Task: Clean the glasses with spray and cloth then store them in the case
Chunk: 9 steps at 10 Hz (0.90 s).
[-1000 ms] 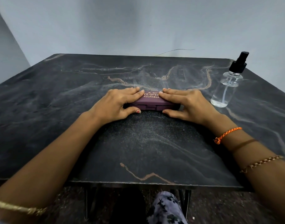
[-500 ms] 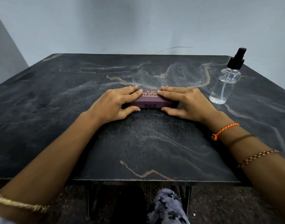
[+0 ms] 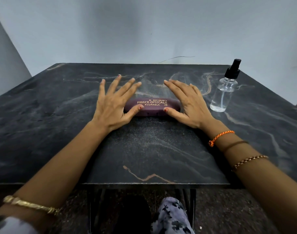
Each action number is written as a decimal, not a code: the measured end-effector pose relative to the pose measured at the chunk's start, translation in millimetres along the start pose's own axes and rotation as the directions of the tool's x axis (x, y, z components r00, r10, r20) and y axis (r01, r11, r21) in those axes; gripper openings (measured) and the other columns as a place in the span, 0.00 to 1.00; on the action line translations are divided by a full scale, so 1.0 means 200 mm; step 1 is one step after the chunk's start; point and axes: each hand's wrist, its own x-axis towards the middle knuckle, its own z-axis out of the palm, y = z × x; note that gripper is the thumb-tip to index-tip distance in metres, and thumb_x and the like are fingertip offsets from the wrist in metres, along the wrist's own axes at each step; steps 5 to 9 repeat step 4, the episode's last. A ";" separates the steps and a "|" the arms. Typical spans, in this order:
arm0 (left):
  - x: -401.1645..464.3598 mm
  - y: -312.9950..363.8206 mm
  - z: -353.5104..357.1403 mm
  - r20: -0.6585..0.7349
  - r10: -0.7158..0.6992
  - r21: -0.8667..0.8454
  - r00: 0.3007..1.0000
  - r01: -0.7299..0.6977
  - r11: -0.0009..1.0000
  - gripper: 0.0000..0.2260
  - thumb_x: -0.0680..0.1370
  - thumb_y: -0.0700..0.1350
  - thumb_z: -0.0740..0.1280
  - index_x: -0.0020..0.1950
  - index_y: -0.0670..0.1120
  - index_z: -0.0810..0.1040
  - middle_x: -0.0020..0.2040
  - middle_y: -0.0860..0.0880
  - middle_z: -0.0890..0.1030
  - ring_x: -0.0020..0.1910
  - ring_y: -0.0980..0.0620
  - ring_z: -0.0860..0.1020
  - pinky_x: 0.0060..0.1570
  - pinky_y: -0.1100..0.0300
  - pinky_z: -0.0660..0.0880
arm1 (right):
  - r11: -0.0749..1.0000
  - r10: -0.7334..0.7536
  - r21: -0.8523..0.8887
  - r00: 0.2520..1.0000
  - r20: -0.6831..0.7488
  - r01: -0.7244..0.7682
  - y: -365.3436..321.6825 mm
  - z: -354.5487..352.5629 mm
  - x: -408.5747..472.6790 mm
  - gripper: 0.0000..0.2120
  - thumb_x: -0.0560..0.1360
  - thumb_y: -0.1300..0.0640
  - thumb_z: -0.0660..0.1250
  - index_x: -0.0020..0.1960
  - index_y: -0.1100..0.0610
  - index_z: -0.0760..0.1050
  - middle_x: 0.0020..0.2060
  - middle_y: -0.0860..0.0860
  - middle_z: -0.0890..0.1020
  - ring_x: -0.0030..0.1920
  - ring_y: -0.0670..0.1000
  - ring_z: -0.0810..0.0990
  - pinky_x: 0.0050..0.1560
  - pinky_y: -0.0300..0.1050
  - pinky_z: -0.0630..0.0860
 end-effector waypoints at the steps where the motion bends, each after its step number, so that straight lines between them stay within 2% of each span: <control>1: -0.02 0.00 0.04 0.009 -0.090 0.042 0.996 0.090 0.995 0.32 0.73 0.63 0.48 0.71 0.47 0.63 0.68 0.43 0.70 0.70 0.40 0.61 0.66 0.33 0.51 | 0.999 -0.008 -0.042 0.992 -0.126 0.003 -0.02 0.01 -0.02 0.32 0.71 0.39 0.54 0.68 0.57 0.66 0.63 0.56 0.74 0.63 0.54 0.72 0.62 0.55 0.63; 2: 0.00 0.01 0.05 0.036 -0.079 0.072 0.996 0.076 0.994 0.33 0.72 0.63 0.47 0.71 0.46 0.63 0.67 0.42 0.70 0.70 0.41 0.61 0.66 0.35 0.51 | 0.996 -0.015 -0.094 0.979 -0.204 -0.004 -0.02 0.00 -0.02 0.30 0.71 0.40 0.55 0.65 0.59 0.70 0.61 0.58 0.75 0.61 0.56 0.74 0.61 0.56 0.63; 3: 0.00 0.01 0.05 0.049 -0.097 0.086 0.994 0.093 0.992 0.34 0.72 0.65 0.46 0.70 0.46 0.63 0.68 0.42 0.68 0.71 0.41 0.59 0.67 0.35 0.49 | 0.993 -0.006 -0.115 0.967 -0.256 -0.024 -0.04 -0.01 -0.01 0.28 0.71 0.41 0.56 0.64 0.58 0.71 0.63 0.59 0.74 0.62 0.57 0.73 0.63 0.58 0.61; 4: -0.01 0.02 0.05 0.080 -0.098 0.099 0.992 0.090 0.991 0.35 0.72 0.66 0.47 0.69 0.44 0.65 0.68 0.41 0.70 0.70 0.40 0.61 0.66 0.33 0.47 | 0.991 -0.010 -0.131 0.962 -0.273 -0.027 -0.05 0.00 -0.03 0.27 0.71 0.42 0.57 0.64 0.57 0.72 0.65 0.59 0.72 0.64 0.57 0.71 0.65 0.59 0.57; 9: -0.01 0.02 0.05 0.080 -0.098 0.099 0.992 0.090 0.991 0.35 0.72 0.66 0.47 0.69 0.44 0.65 0.68 0.41 0.70 0.70 0.40 0.61 0.66 0.33 0.47 | 0.991 -0.010 -0.131 0.962 -0.273 -0.027 -0.05 0.00 -0.03 0.27 0.71 0.42 0.57 0.64 0.57 0.72 0.65 0.59 0.72 0.64 0.57 0.71 0.65 0.59 0.57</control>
